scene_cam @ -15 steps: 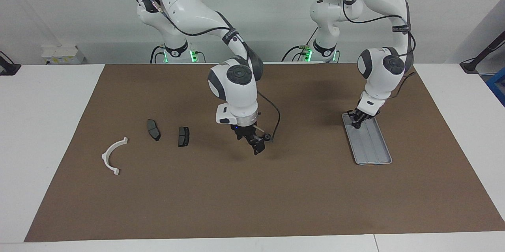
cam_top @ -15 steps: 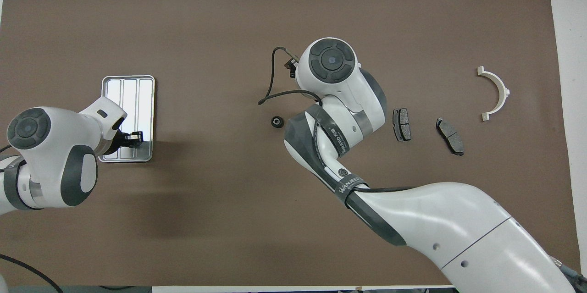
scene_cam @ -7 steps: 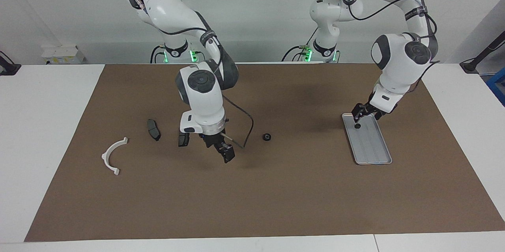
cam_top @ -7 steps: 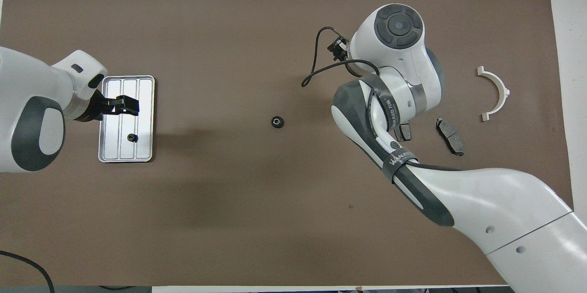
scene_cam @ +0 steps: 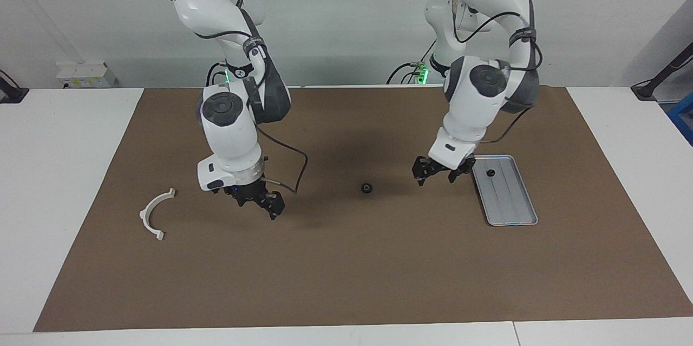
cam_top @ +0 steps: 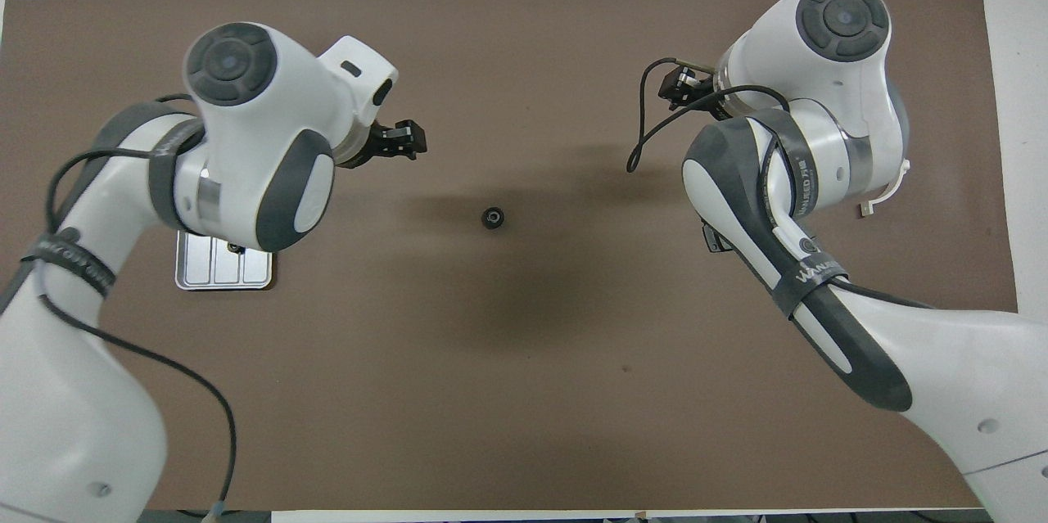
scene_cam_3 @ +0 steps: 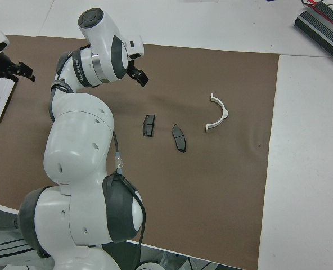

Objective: Pick bearing gear from pile to tray

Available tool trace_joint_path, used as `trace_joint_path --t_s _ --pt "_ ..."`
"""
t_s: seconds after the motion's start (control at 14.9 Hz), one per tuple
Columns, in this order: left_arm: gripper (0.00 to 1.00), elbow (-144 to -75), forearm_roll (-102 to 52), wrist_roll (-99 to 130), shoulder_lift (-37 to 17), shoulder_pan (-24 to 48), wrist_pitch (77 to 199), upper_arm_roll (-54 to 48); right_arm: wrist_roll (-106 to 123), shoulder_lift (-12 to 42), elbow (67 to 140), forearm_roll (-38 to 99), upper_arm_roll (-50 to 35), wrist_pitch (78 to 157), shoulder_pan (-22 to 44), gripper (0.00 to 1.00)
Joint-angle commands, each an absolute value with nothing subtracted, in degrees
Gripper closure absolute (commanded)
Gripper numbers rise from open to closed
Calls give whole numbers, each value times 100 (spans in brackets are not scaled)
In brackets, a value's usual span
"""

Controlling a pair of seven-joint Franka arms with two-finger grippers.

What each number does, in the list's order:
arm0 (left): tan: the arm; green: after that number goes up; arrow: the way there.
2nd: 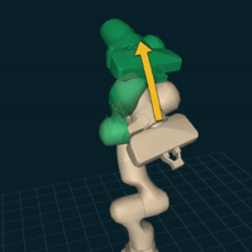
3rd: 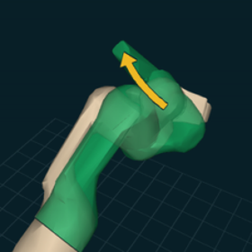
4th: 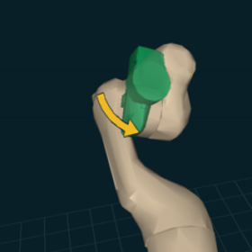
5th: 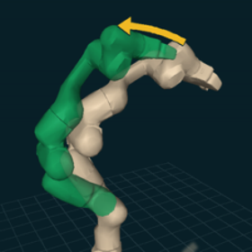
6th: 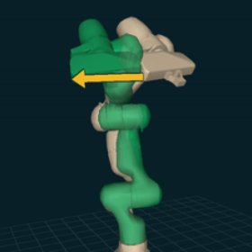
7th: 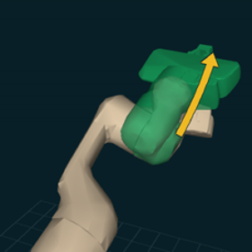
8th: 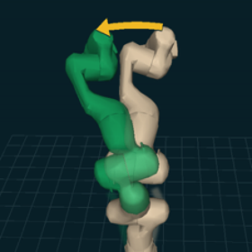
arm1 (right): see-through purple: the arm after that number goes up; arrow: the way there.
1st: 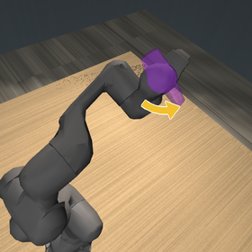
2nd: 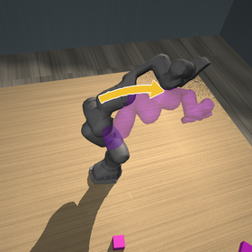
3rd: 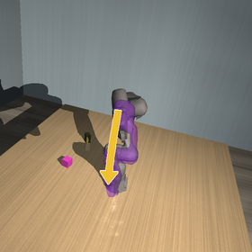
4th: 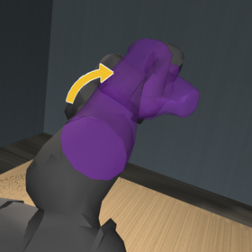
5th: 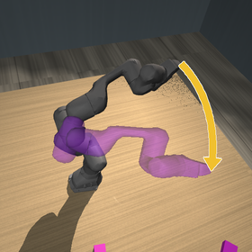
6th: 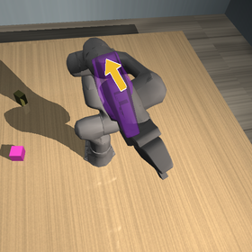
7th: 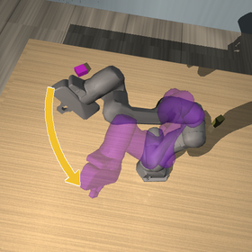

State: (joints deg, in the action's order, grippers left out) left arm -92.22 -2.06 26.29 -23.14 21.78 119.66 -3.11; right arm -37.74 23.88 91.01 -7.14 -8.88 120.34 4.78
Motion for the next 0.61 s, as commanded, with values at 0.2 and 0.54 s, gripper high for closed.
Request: trace_joint_path --t_s 0.2,0.54 --pt "7 -8288 -185 3050 -3164 2803 11725 -185 -2376 1092 10308 -642 -870 12024 124 0" --pt "7 -8911 -176 3400 -2989 3014 11874 -193 -680 160 10450 -432 -677 11076 18 0"
